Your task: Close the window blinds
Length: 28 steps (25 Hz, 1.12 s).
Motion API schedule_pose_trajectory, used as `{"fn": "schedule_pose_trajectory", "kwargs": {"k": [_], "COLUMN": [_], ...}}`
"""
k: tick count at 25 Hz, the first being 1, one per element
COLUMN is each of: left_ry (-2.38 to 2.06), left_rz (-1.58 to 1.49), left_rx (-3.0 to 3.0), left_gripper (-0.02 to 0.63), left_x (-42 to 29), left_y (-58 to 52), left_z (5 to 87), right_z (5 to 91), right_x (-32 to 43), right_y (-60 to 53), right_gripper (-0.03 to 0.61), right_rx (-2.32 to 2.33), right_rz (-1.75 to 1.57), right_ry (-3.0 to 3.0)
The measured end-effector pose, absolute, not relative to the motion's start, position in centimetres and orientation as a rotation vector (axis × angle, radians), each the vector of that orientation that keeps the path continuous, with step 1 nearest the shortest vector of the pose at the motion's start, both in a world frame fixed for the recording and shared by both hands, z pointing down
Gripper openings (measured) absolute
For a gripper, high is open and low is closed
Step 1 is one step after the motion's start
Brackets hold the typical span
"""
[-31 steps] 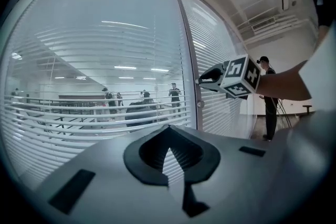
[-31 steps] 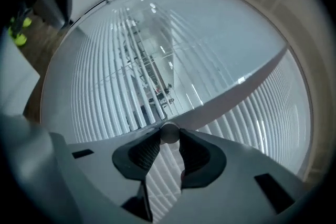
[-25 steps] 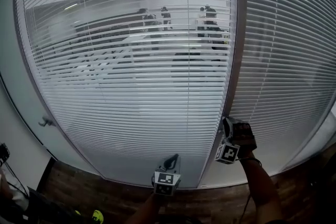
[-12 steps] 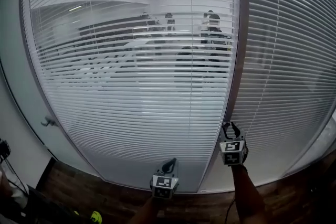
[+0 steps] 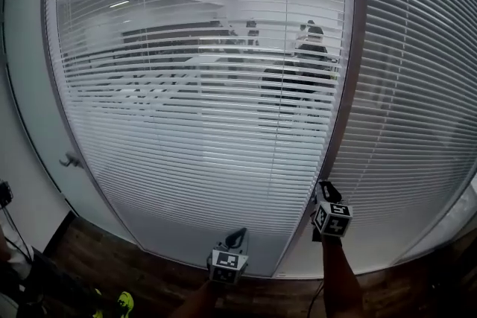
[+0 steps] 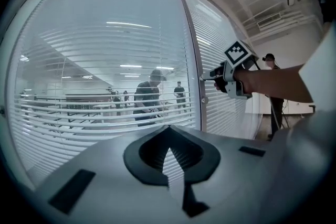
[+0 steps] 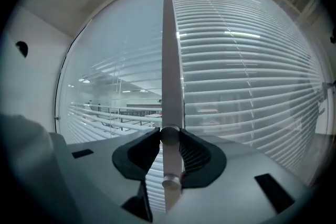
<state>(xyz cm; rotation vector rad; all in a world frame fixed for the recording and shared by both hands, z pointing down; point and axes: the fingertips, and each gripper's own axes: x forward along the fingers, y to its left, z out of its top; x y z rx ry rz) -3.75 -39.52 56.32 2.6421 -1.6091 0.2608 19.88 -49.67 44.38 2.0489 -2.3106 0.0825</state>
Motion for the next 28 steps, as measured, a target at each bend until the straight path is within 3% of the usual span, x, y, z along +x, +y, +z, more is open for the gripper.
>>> {"fn": "schedule_pose_trajectory", "kwargs": {"k": [8,14,25,28], "left_ry": [-1.593,-1.588,-1.539,-1.545], "left_rz": [0.212,0.213,0.178,0.2], "left_rx": [2.68,2.68,2.697,2.69], "left_gripper": [0.002,0.002,0.002,0.002], "left_x": [-2.8,-3.1,-2.0,-2.1], "left_y": [-39.2,-39.8,-39.4,-39.3], "left_z": [55.0,54.4,54.1,54.5], "right_z": [45.5,45.8,46.2,45.9], "right_x": [18.7,17.6,18.3,18.2], "right_y": [-49.5,-50.1,-50.2,-49.8], "right_gripper": [0.118,0.118,0.12,0.218], "right_rx": [1.685,1.358,1.266,1.444], "right_rz": [-0.631,-0.971,-1.056,-0.86], "right_ry": [-1.764,-1.452,-1.366,-1.607]}}
